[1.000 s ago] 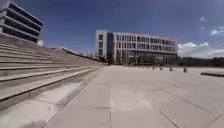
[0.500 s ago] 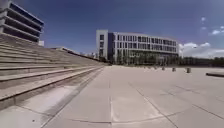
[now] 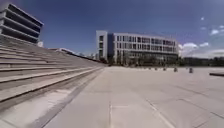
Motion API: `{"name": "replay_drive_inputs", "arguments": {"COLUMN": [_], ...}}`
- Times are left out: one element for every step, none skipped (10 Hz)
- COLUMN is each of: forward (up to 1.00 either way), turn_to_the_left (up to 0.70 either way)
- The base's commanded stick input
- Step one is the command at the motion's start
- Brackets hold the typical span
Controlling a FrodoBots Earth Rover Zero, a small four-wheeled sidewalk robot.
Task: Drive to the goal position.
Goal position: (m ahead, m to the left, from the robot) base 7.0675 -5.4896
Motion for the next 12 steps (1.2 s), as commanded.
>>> {"name": "replay_drive_inputs", "arguments": {"forward": [0.70, 0.70, 0.70, 0.70, 0.70, 0.70, 0.70, 0.70, 0.70, 0.70, 0.70, 0.70], "turn_to_the_left": [0.00, 0.00, 0.00, 0.00, 0.00, 0.00, 0.00, 0.00, 0.00, 0.00, 0.00, 0.00]}}
